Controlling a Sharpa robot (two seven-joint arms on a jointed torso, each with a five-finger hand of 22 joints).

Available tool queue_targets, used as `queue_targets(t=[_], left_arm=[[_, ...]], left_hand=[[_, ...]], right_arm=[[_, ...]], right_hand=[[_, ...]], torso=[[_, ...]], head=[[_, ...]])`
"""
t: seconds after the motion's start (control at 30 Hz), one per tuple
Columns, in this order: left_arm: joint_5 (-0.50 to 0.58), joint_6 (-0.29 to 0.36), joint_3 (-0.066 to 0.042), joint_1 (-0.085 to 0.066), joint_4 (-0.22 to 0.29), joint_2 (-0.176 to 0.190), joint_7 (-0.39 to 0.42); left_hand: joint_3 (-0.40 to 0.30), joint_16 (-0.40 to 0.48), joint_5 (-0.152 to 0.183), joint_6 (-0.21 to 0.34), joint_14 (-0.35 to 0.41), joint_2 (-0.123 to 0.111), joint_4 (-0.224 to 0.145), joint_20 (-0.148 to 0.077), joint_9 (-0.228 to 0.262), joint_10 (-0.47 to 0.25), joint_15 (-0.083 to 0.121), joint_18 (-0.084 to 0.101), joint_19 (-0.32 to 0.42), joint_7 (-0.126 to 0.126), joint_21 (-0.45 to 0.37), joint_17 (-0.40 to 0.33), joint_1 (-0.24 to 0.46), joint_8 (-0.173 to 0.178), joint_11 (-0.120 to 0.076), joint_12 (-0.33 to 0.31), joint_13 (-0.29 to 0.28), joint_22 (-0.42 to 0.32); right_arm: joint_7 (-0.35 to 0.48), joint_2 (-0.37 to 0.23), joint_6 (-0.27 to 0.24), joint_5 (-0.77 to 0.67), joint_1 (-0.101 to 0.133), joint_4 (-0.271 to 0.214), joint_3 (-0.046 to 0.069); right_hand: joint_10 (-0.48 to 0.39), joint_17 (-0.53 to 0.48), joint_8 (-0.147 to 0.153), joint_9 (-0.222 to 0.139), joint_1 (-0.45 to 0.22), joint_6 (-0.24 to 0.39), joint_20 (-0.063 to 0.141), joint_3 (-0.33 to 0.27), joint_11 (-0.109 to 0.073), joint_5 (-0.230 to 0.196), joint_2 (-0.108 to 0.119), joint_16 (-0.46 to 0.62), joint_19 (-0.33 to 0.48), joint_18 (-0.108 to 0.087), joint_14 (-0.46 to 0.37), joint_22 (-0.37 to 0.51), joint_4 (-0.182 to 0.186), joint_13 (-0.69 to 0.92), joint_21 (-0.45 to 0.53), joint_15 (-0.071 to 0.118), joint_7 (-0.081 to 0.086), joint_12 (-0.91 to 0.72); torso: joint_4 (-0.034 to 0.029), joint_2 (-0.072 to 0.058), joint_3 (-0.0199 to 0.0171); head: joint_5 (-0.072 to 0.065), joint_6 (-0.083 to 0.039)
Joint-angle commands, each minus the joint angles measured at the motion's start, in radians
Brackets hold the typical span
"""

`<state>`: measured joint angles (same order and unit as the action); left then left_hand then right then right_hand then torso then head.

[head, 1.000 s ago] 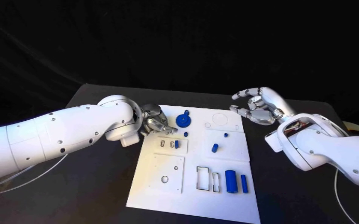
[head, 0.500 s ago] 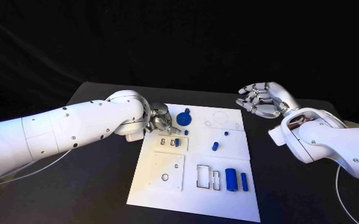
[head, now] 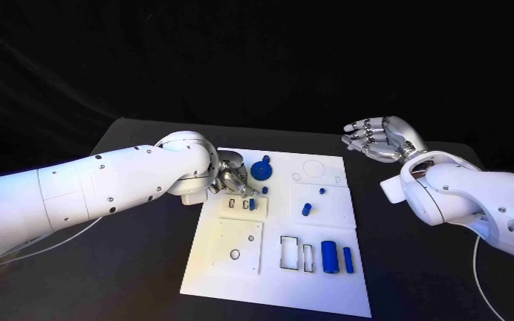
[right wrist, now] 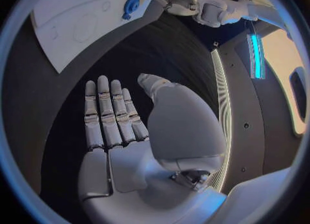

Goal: Assemble the parts on the task board

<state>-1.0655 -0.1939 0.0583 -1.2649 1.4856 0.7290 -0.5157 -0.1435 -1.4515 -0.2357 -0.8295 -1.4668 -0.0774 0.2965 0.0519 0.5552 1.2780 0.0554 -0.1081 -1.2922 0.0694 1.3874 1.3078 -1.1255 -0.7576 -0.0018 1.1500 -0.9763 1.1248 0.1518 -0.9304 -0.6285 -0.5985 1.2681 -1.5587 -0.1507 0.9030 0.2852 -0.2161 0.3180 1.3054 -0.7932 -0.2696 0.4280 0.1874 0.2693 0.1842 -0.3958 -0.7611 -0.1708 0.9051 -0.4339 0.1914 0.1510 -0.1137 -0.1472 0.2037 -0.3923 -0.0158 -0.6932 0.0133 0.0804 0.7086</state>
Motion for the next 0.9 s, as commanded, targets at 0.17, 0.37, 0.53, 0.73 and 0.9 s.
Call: queue_targets(t=[0.17, 0.37, 0.53, 0.73, 0.9], left_arm=[[0.0, -0.04, 0.002, -0.002, 0.001, -0.008, -0.004], [0.002, -0.05, 0.005, -0.002, 0.0, -0.012, -0.004], [0.009, -0.06, 0.005, -0.001, 0.001, -0.013, -0.004], [0.018, -0.066, 0.006, -0.001, 0.005, -0.013, -0.004], [0.02, -0.069, 0.006, -0.001, 0.004, -0.013, -0.004]], left_hand=[[0.003, -0.005, 0.005, -0.006, -0.057, 0.002, -0.001, 0.001, 0.003, 0.004, 0.005, 0.019, -0.009, 0.0, 0.004, 0.092, 0.009, -0.004, -0.001, 0.005, -0.002, 0.002], [0.003, -0.004, 0.004, -0.006, -0.057, 0.005, -0.001, 0.001, 0.004, 0.003, 0.005, 0.02, -0.009, -0.001, 0.005, 0.091, 0.01, -0.005, -0.001, 0.006, -0.002, 0.004], [0.001, -0.005, 0.003, -0.006, -0.057, 0.008, -0.001, 0.001, 0.006, 0.003, 0.006, 0.02, -0.011, -0.002, 0.007, 0.091, 0.009, -0.006, -0.002, 0.006, -0.002, 0.007], [-0.002, -0.005, -0.001, -0.005, -0.057, 0.011, -0.002, 0.0, 0.01, 0.003, 0.007, 0.02, -0.01, -0.003, 0.008, 0.091, 0.002, -0.007, -0.003, 0.008, -0.003, 0.008], [-0.004, -0.005, -0.003, -0.005, -0.057, 0.012, -0.002, 0.0, 0.011, 0.002, 0.007, 0.021, -0.011, -0.003, 0.009, 0.091, -0.001, -0.008, -0.004, 0.008, -0.002, 0.01]], right_arm=[[0.033, 0.006, 0.038, 0.057, 0.0, 0.0, -0.001], [0.03, 0.01, 0.044, 0.063, -0.001, 0.001, -0.001], [0.027, 0.012, 0.047, 0.065, -0.003, 0.004, -0.002], [0.022, 0.016, 0.047, 0.065, -0.005, 0.008, -0.002], [0.018, 0.018, 0.048, 0.065, -0.007, 0.01, -0.003]], right_hand=[[-0.001, -0.02, 0.007, -0.008, -0.02, -0.007, -0.007, -0.003, 0.007, -0.012, -0.008, 0.035, -0.014, -0.014, 0.006, 0.027, -0.008, -0.029, 0.018, -0.008, 0.055, 0.011], [-0.003, -0.025, 0.009, -0.01, -0.025, -0.004, -0.007, -0.007, 0.009, -0.017, -0.009, 0.042, -0.019, -0.013, 0.007, 0.033, -0.007, -0.036, 0.02, -0.009, 0.056, 0.013], [-0.004, -0.026, 0.01, -0.011, -0.026, -0.003, -0.007, -0.008, 0.009, -0.019, -0.01, 0.045, -0.02, -0.013, 0.007, 0.034, -0.007, -0.038, 0.021, -0.01, 0.057, 0.013], [-0.006, -0.028, 0.011, -0.012, -0.027, -0.002, -0.008, -0.01, 0.01, -0.019, -0.011, 0.049, -0.02, -0.012, 0.007, 0.037, -0.007, -0.041, 0.023, -0.01, 0.057, 0.014], [-0.007, -0.029, 0.012, -0.012, -0.028, -0.001, -0.008, -0.01, 0.01, -0.019, -0.011, 0.05, -0.02, -0.012, 0.006, 0.039, -0.007, -0.042, 0.025, -0.011, 0.058, 0.014]], torso=[[-0.0009, -0.001, -0.0007], [0.0, -0.002, -0.0007], [-0.0008, -0.002, -0.0007], [-0.0008, -0.002, -0.0015], [-0.001, -0.001, -0.0011]], head=[[-0.015, -0.004], [-0.015, -0.001], [-0.016, 0.0], [-0.014, 0.003], [-0.013, 0.005]])
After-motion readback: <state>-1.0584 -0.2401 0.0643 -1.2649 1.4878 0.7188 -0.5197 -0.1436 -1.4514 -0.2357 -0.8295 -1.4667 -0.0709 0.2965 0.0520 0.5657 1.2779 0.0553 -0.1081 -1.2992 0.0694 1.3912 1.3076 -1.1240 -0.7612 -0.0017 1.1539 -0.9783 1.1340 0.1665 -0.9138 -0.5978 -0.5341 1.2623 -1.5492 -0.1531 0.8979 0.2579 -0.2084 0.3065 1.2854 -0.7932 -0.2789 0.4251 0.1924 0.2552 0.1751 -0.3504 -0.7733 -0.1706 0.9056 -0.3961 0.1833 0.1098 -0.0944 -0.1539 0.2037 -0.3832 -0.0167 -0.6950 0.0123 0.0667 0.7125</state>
